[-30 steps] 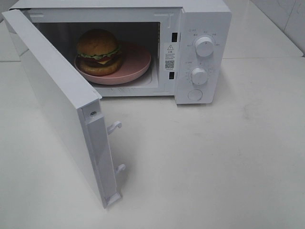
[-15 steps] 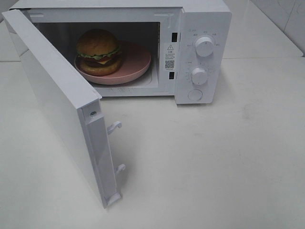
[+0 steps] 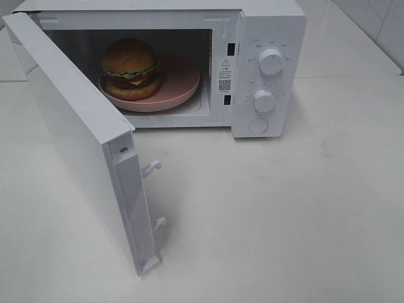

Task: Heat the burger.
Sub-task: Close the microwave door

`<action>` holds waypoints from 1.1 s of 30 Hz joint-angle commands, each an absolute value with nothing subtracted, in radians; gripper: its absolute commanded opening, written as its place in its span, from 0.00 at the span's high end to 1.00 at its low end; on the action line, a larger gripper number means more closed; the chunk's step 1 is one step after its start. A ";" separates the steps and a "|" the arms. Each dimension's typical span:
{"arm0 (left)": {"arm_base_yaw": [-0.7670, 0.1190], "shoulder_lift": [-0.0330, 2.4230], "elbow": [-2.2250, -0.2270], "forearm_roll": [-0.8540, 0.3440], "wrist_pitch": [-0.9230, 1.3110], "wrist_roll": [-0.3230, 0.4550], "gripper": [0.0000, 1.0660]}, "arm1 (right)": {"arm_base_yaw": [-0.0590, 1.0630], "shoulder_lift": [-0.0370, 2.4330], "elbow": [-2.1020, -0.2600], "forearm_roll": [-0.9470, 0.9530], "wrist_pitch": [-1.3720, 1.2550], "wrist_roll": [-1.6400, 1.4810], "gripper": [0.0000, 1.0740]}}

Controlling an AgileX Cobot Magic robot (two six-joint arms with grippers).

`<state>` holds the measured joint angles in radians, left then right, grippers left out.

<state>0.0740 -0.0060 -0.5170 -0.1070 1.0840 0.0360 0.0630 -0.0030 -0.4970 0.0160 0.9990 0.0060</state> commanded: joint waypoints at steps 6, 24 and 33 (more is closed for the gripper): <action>0.069 -0.011 -0.516 -0.111 1.071 0.035 0.06 | 0.055 -0.033 -0.497 0.020 0.997 0.016 0.30; 0.069 -0.011 -0.516 -0.111 1.071 0.035 0.06 | 0.055 -0.033 -0.497 0.020 0.997 0.016 0.30; 0.069 -0.011 -0.516 -0.111 1.071 0.035 0.06 | 0.055 -0.033 -0.497 0.019 0.997 0.016 0.30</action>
